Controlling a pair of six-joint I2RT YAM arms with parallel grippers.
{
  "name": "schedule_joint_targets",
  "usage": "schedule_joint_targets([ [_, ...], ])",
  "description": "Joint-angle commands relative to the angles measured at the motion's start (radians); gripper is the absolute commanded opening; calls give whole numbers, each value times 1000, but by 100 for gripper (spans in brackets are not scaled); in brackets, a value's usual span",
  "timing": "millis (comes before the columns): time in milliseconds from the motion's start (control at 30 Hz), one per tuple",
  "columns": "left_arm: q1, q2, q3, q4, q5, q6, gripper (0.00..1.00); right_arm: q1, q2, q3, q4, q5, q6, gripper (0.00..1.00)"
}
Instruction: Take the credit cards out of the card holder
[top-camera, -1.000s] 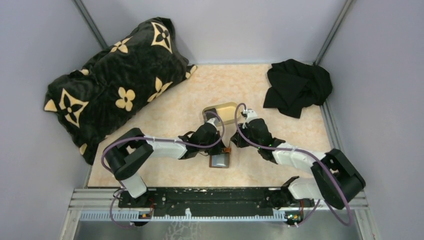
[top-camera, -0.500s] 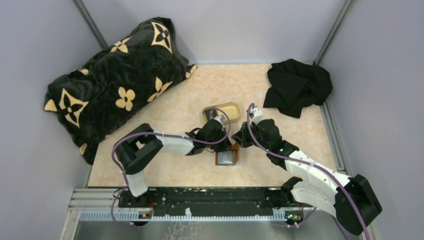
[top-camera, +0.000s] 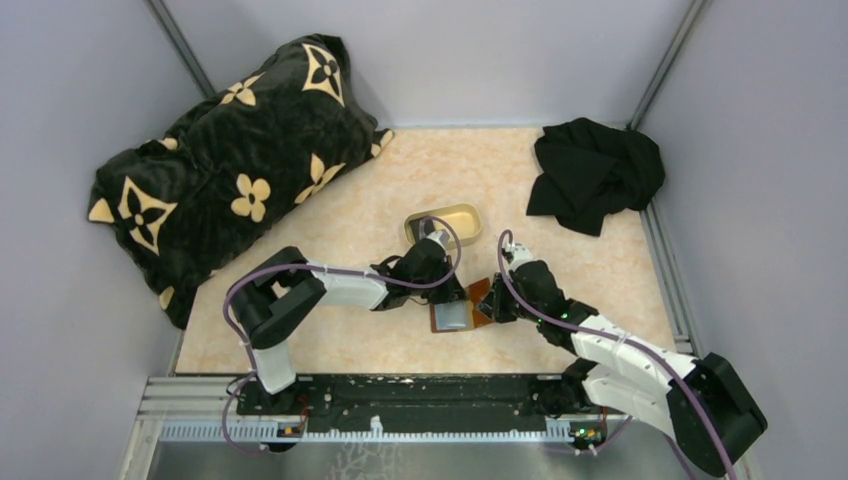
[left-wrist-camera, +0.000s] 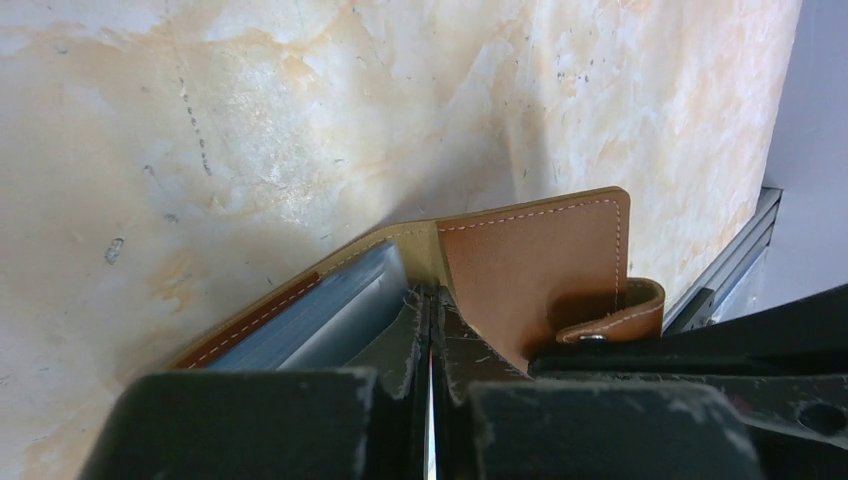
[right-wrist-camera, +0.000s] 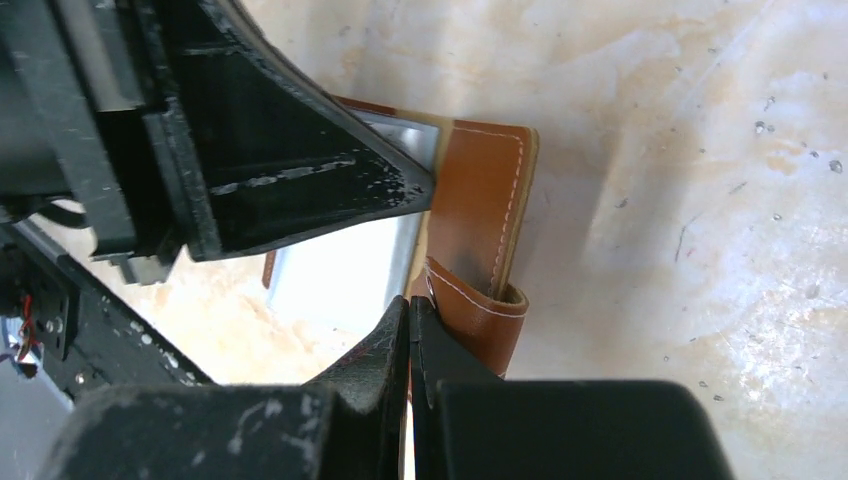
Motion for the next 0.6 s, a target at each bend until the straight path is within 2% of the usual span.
schedule_joint_targets([
  [0, -6, -41, -6, -26, -30, 20, 1, 3, 41, 4, 27, 45, 19, 0],
  [100, -6, -83, -18, -46, -50, 31, 12, 2, 118, 9, 87, 34, 16, 0],
  [200, -6, -146, -33, -82, -91, 41, 36, 3, 190, 7, 153, 11, 22, 0],
  [300, -6, -225, -55, -117, -140, 52, 51, 3, 239, -5, 207, -4, 29, 0],
  [433, -6, -306, -113, -152, -181, 28, 52, 3, 260, -11, 229, -15, 26, 0],
  [567, -7, -345, -215, -100, -161, -31, 45, 3, 261, -18, 239, -22, 27, 0],
])
